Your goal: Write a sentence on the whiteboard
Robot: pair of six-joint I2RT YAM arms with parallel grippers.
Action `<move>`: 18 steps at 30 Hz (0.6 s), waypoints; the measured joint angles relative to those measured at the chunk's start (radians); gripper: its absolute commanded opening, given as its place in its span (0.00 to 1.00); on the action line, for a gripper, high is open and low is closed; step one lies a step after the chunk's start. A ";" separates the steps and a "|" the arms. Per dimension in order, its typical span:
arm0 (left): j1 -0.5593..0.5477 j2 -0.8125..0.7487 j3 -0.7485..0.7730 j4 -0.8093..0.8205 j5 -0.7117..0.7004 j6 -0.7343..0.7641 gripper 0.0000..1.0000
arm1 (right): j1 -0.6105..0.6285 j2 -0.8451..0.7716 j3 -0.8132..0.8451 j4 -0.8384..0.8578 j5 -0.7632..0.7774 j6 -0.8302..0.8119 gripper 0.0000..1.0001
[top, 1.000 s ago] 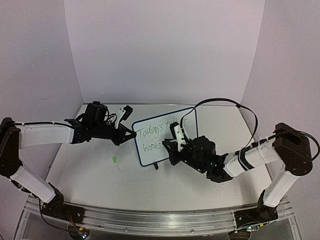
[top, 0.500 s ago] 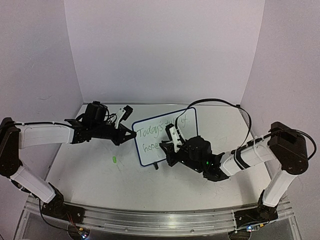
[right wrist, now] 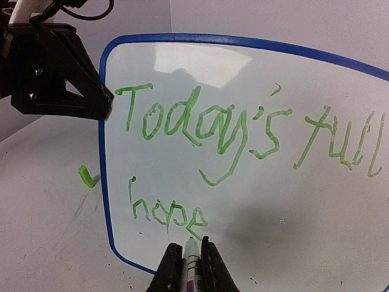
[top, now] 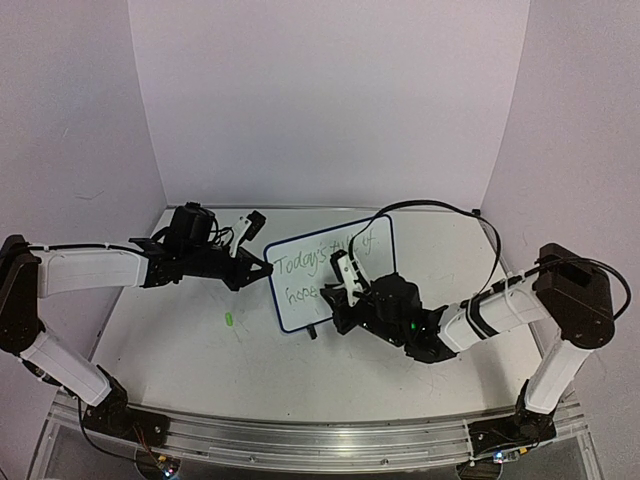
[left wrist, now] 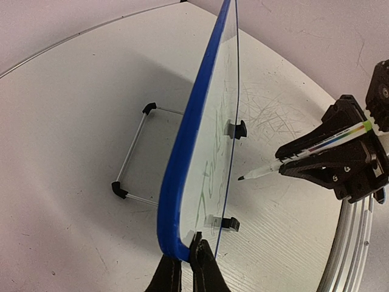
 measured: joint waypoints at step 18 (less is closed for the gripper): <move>0.000 0.000 0.000 0.000 0.002 0.000 0.00 | 0.000 0.020 0.008 -0.009 0.097 0.006 0.00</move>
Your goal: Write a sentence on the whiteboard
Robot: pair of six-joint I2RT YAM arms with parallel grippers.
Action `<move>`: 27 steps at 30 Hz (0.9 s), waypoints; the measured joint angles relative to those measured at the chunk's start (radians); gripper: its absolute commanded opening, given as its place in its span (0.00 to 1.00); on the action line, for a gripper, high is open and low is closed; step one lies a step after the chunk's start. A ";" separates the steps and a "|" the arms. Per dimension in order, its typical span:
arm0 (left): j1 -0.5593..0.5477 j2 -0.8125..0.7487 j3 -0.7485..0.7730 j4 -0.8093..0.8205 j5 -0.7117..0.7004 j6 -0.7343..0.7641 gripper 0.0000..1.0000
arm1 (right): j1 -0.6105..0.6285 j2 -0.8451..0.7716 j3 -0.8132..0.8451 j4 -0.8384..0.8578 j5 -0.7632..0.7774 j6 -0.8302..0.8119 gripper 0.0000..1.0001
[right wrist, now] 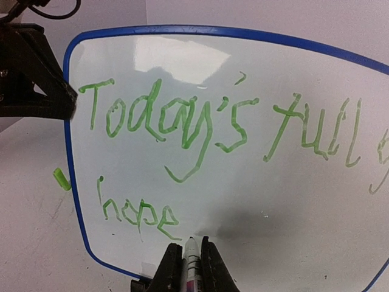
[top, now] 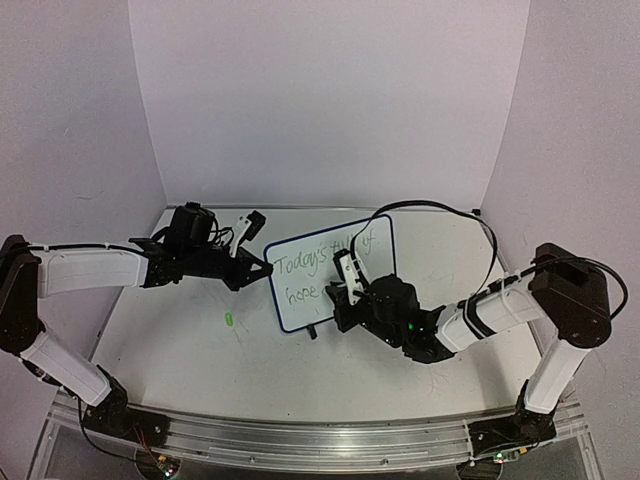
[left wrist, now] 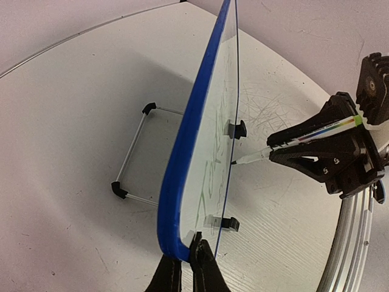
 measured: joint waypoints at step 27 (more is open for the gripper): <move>0.000 0.000 0.000 0.000 0.002 0.000 0.00 | 0.000 0.034 0.031 0.001 0.040 0.008 0.00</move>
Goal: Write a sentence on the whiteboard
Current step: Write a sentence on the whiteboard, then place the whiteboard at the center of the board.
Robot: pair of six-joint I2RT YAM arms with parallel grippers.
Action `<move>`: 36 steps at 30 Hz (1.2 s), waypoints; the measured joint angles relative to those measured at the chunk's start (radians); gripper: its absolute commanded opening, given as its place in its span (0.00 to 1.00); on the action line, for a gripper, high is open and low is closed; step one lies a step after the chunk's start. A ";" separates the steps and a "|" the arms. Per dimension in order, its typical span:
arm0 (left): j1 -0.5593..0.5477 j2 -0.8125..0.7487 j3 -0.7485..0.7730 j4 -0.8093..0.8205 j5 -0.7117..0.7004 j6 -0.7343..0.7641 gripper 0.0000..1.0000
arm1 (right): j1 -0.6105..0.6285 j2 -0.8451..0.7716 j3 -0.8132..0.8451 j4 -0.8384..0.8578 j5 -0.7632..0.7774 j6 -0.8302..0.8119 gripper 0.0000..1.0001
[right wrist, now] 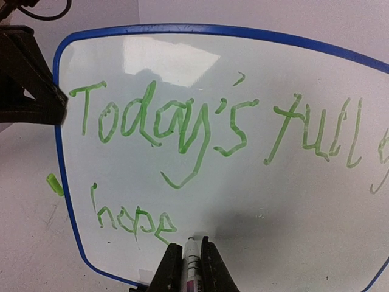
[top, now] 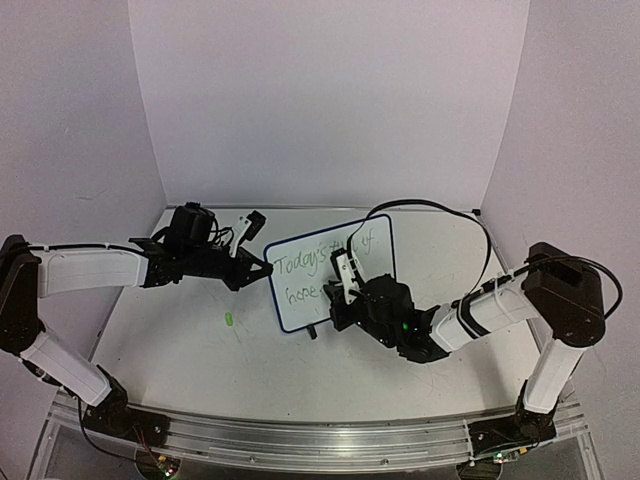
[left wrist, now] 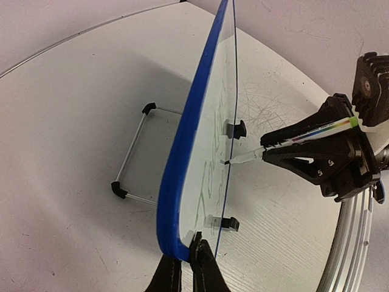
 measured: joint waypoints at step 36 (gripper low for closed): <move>0.011 -0.445 -0.029 -0.270 -0.257 -0.353 0.82 | 0.000 -0.705 -0.153 -0.486 0.011 0.034 0.00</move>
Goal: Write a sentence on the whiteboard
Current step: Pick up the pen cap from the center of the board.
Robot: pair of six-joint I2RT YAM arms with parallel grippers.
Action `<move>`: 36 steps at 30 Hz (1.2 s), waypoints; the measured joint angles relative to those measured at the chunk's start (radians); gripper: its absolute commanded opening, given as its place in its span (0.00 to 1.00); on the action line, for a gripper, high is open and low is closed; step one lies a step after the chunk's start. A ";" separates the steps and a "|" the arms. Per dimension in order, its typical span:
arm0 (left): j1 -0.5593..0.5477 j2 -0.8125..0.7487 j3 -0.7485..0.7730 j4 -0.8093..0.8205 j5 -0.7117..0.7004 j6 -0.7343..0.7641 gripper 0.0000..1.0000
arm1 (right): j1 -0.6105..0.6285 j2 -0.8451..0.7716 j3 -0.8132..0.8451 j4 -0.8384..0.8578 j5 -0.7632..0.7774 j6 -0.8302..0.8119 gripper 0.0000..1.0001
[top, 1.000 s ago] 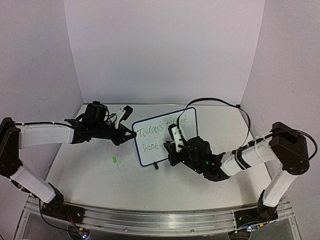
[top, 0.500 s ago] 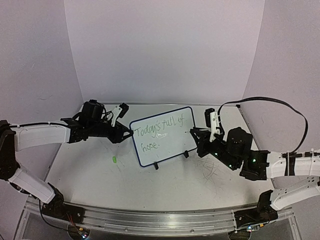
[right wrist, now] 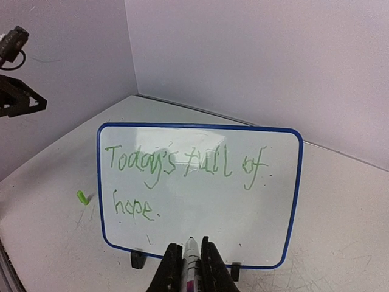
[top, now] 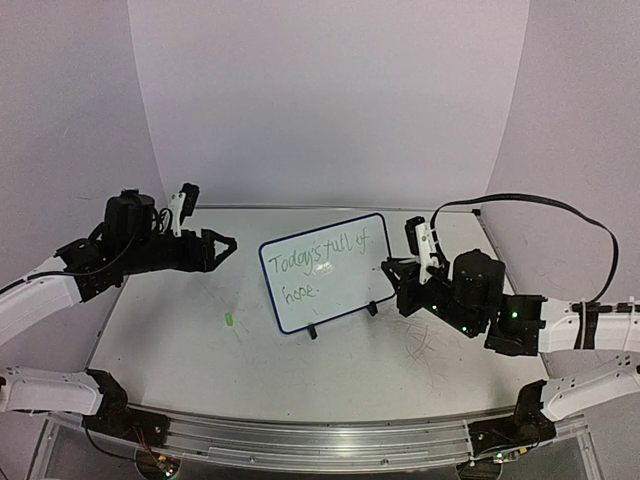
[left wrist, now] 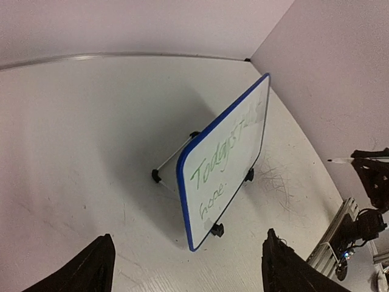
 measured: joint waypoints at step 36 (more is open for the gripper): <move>-0.027 0.661 0.053 -0.202 -0.230 -0.178 0.23 | 0.000 -0.049 0.019 -0.031 -0.046 -0.037 0.00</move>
